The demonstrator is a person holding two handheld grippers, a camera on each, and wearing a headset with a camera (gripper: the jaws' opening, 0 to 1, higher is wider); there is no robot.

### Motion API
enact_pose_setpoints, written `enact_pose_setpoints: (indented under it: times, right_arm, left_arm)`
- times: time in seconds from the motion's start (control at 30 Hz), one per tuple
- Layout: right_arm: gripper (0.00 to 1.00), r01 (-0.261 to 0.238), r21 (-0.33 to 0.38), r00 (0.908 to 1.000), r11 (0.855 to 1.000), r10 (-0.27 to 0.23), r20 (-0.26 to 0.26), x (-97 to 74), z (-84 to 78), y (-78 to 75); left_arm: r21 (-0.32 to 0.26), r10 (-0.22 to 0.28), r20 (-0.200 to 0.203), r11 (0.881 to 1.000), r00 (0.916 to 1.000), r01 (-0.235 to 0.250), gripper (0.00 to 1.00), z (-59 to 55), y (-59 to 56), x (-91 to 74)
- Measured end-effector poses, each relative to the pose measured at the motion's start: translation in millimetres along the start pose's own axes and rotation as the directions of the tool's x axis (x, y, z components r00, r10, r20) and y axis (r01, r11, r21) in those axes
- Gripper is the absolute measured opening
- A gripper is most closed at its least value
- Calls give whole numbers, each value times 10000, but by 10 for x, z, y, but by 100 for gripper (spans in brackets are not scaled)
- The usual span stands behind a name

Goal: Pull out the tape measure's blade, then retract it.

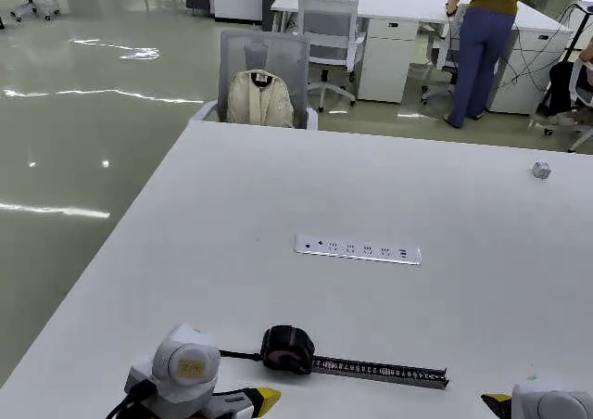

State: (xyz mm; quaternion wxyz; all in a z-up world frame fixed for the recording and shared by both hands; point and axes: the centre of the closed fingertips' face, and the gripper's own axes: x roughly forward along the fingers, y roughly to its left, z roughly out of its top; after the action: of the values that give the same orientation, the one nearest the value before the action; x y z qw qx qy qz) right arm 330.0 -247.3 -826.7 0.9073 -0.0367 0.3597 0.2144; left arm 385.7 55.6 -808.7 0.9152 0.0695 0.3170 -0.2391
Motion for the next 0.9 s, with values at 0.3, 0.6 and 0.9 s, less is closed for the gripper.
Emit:
enact_pose_setpoints:
  times: [0.3, 0.6, 0.9]
  right_arm:
    - [75, 205, 238, 9996, 9995, -210, 206, -100, 49, 100]
    - [79, 196, 340, 9995, 9992, -205, 260, -166, 27, 241]
    - [83, 204, 747, 9990, 9970, -233, 374, -277, 34, 285]
  left_arm:
    - [-498, 175, -71, 9986, 9998, -179, 96, -123, -27, -160]
    - [-596, 140, -49, 9981, 9999, -143, 98, -145, -64, -281]
    - [-803, 96, 84, 9967, 9999, -89, 100, -122, -146, -394]
